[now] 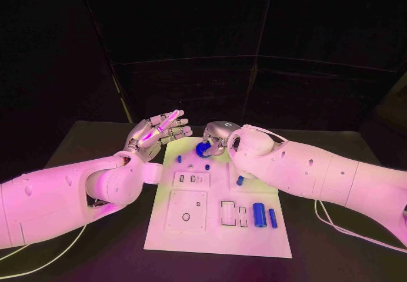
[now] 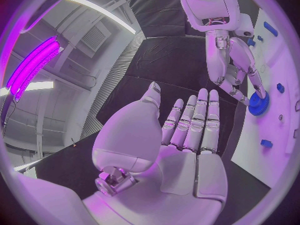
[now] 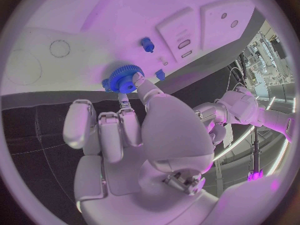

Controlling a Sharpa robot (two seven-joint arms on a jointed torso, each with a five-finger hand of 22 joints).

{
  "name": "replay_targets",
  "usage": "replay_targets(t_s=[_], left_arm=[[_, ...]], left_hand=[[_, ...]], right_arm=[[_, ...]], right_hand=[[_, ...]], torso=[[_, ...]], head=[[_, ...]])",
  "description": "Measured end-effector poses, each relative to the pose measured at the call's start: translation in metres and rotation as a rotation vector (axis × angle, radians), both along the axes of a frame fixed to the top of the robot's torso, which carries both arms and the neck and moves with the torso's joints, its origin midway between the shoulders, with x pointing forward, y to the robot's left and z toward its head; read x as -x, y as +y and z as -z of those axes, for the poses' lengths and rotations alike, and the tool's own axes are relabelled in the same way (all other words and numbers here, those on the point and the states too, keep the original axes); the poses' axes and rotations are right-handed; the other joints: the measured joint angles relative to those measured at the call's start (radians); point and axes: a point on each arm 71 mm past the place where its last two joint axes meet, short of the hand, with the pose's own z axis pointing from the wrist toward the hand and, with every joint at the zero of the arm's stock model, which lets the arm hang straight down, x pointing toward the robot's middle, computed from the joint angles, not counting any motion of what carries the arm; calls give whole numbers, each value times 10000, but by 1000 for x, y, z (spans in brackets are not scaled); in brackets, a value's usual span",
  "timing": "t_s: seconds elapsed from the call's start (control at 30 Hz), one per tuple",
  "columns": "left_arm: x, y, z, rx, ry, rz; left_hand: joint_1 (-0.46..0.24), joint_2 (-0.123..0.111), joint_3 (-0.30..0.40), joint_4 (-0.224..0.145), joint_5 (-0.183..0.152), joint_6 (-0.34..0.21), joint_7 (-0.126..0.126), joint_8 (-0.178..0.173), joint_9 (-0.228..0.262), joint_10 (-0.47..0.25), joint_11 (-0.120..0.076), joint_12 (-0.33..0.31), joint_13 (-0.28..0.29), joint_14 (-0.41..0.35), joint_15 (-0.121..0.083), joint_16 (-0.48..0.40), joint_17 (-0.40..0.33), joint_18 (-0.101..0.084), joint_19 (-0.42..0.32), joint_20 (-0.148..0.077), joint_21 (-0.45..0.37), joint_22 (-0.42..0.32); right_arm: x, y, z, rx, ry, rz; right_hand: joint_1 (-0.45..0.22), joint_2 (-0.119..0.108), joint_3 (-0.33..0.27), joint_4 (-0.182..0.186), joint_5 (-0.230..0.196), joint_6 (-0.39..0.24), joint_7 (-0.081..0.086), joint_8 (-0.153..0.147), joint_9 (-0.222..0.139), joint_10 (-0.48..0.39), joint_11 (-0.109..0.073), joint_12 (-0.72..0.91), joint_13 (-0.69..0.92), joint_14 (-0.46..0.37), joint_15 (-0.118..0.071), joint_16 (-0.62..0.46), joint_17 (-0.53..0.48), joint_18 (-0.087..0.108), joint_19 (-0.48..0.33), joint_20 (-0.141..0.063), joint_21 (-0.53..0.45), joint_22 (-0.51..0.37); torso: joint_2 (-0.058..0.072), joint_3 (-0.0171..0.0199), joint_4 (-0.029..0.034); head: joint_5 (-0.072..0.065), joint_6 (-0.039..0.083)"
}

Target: Assemble the parts on the task board

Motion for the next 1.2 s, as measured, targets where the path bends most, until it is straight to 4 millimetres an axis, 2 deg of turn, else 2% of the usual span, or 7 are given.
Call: replay_targets(t_s=[0.2,0.33,0.4,0.93,1.07,1.13,1.2], left_arm=[[0,0,0,0,7,9],[0,0,0,-1,12,12],[0,0,0,-2,15,13],[0,0,0,-20,54,19],[0,0,0,-24,61,15],[0,0,0,-25,63,17],[0,0,0,-24,66,22]], left_hand=[[0,0,0,0,0,0,0,0,0,0,0,0,0,0,0,0,0,0,0,0,0,1],[0,0,0,0,0,0,0,0,0,0,0,0,0,0,0,0,0,0,0,0,0,-3],[0,0,0,0,0,0,0,0,0,0,0,0,0,0,0,0,1,0,0,0,0,-7],[0,0,0,0,0,0,0,0,0,0,0,0,0,37,37,0,2,0,0,0,0,-6],[0,0,0,0,0,0,0,1,0,0,0,0,0,37,37,0,2,0,0,0,0,-5],[0,0,0,0,0,0,0,1,-1,0,0,0,0,37,37,1,2,0,0,0,0,-13],[0,0,0,0,0,0,0,1,0,0,0,0,0,37,37,1,2,0,0,0,0,-13]], right_arm=[[0,2,1,88,-61,-33],[0,2,1,154,-86,-54],[0,3,1,194,-78,-75],[0,2,3,430,184,-161],[-2,0,5,462,325,-101],[-3,-2,6,463,410,-51],[-3,-3,6,444,466,-13]], right_hand=[[-60,-60,1,0,-9,-223,83,-134,19,-130,57,-126,0,0,1,0,0,1,39,39,0,20],[-142,-142,15,13,-61,-461,159,-342,11,-180,105,-203,0,-25,26,0,0,2,74,75,0,33],[-260,-259,-38,57,-15,-562,161,-427,8,-216,141,-203,0,-39,39,0,0,1,74,75,0,33],[-297,-439,-289,169,-31,-563,162,-526,12,-252,178,-243,0,-1,76,0,0,1,37,112,0,64],[-559,-532,-543,423,-193,-641,202,-621,21,-251,178,-243,-1,-22,97,0,8,1,72,146,0,64],[-897,-554,-804,781,-616,-744,222,-711,20,-273,199,-243,0,-36,110,0,8,2,72,146,0,64],[-992,-557,-999,1000,-653,-955,256,-775,13,-305,231,-243,-1,0,146,0,8,2,37,181,0,68]], torso=[[-2,1,-4],[-4,0,-4],[-4,-1,-4],[-6,-3,-1],[-7,-3,-1],[-7,-3,-1],[-7,-3,-1]], head=[[-11,-13],[-22,-22],[-23,-30],[-47,-69],[-43,-69],[-43,-64],[-43,-63]])
